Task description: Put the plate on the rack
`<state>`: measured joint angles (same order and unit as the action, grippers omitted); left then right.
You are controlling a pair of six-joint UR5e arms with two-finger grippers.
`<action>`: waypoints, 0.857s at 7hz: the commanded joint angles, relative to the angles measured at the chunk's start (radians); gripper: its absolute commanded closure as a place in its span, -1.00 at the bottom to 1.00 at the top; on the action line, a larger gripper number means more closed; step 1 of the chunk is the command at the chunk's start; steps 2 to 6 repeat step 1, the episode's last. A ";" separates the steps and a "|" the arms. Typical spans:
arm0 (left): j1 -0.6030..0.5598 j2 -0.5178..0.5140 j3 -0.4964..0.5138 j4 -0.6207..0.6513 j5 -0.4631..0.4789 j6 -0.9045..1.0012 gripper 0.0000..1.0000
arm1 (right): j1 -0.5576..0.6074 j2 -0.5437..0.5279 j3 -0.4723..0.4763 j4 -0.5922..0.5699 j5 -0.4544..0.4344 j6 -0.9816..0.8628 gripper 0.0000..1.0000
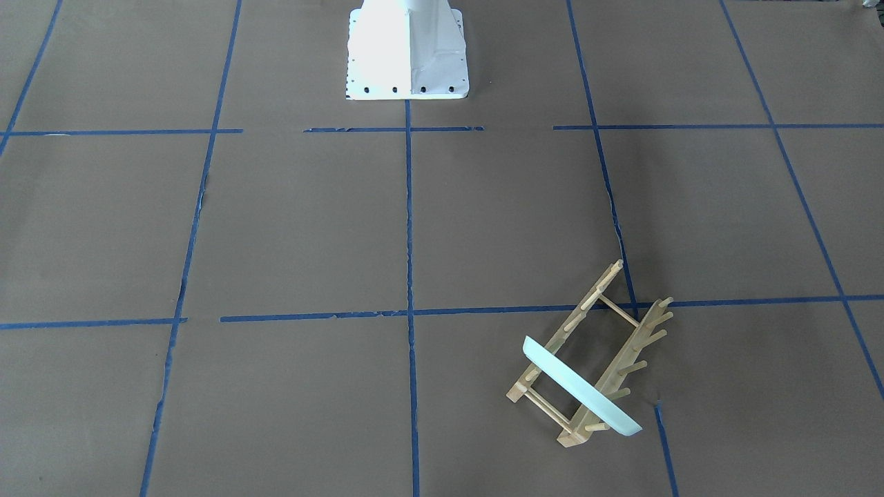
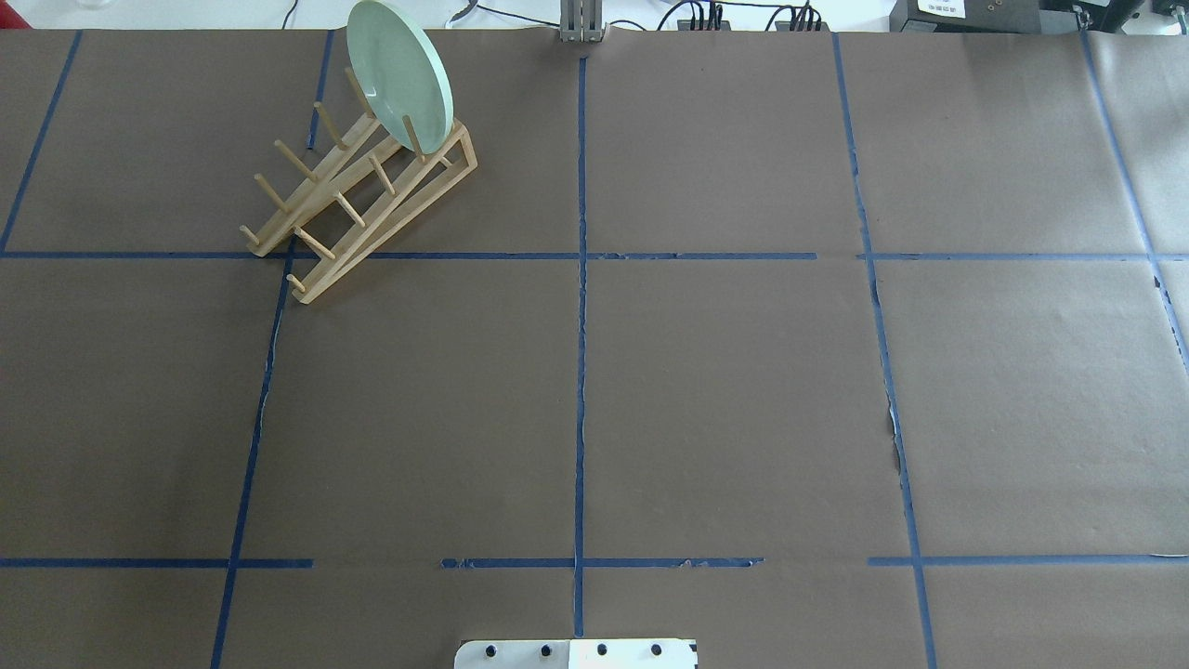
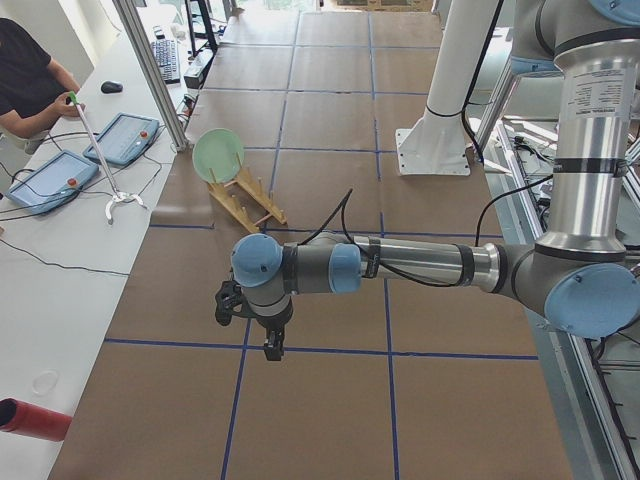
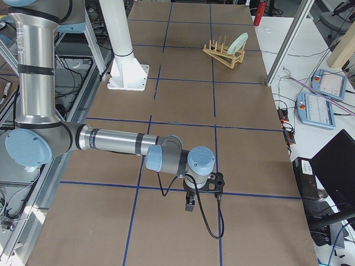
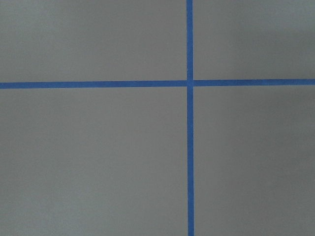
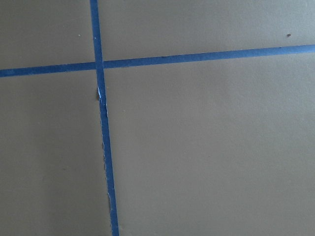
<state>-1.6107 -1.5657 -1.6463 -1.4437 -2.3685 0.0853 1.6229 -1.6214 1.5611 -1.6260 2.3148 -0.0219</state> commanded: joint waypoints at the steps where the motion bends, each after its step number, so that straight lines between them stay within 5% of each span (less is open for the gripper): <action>1: 0.000 0.000 -0.001 0.000 -0.002 -0.001 -1.00 | 0.000 0.000 -0.001 0.000 0.000 -0.001 -1.00; 6: 0.000 0.000 -0.001 0.000 -0.002 -0.001 -1.00 | 0.000 0.000 -0.001 0.000 0.000 -0.001 -1.00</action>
